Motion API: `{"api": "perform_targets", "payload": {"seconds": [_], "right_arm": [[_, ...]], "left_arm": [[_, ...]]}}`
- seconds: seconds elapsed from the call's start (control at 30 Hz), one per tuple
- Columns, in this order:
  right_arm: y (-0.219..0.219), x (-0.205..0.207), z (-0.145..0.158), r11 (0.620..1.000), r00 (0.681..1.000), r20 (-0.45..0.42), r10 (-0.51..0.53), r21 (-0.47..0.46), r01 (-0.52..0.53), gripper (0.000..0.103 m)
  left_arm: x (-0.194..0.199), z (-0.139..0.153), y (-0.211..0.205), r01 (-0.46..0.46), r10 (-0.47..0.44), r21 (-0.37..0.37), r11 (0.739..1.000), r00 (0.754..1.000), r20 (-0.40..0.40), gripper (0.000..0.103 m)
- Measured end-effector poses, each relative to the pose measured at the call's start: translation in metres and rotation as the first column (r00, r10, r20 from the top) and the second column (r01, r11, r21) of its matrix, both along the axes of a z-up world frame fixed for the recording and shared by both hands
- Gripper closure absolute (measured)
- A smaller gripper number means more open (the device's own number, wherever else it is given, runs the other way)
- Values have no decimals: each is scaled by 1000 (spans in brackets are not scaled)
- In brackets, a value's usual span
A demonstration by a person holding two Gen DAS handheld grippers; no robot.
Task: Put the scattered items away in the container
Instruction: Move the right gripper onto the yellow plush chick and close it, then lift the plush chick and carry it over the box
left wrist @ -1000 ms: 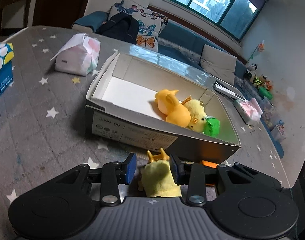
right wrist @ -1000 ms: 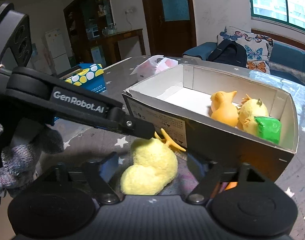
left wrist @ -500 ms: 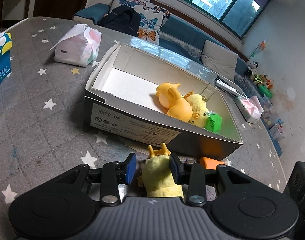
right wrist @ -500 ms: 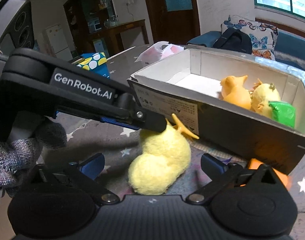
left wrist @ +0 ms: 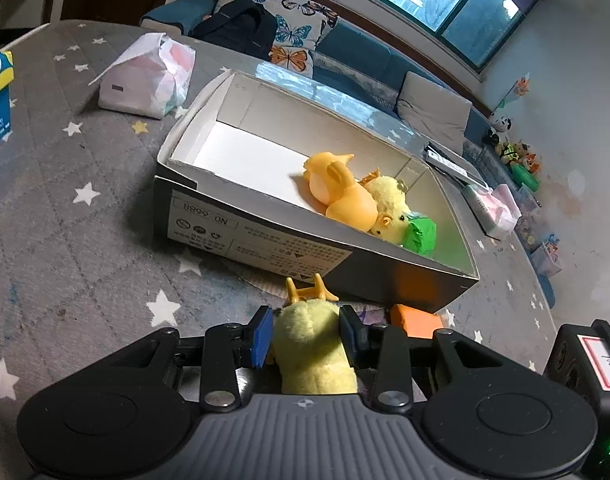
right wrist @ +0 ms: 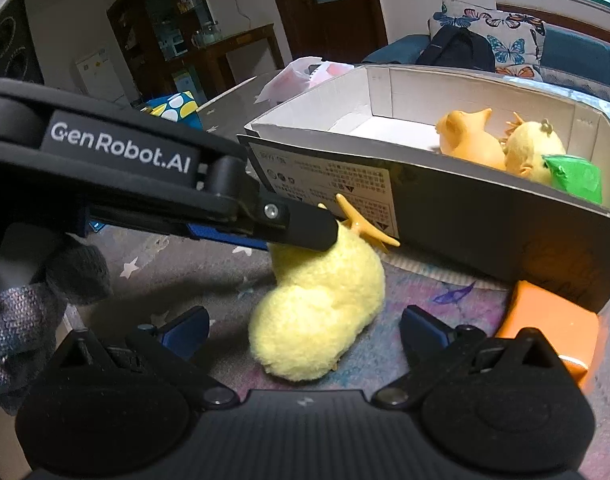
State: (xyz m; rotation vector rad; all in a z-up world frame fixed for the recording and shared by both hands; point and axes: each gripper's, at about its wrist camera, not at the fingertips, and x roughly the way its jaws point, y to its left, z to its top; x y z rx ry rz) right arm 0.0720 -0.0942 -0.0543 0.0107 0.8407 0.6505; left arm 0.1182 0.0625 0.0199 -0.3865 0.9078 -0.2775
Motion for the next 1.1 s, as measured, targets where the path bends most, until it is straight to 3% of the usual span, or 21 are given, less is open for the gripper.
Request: {"api": "perform_targets", "payload": {"seconds": [0.6, 0.87, 1.1], "right_arm": [[6, -3, 0, 999, 999, 30, 14, -30, -13, 0], [-4, -10, 12, 1000, 997, 71, 1, -31, 1, 11], [-6, -10, 16, 999, 996, 83, -13, -46, 17, 30]], "left_arm": [[3, -4, -2, -1, 0, -37, 999, 1000, -24, 63], [4, -6, -5, -9, 8, -42, 999, 1000, -28, 62], [5, -5, -10, -10, 10, -15, 1000, 1000, -19, 61]]}}
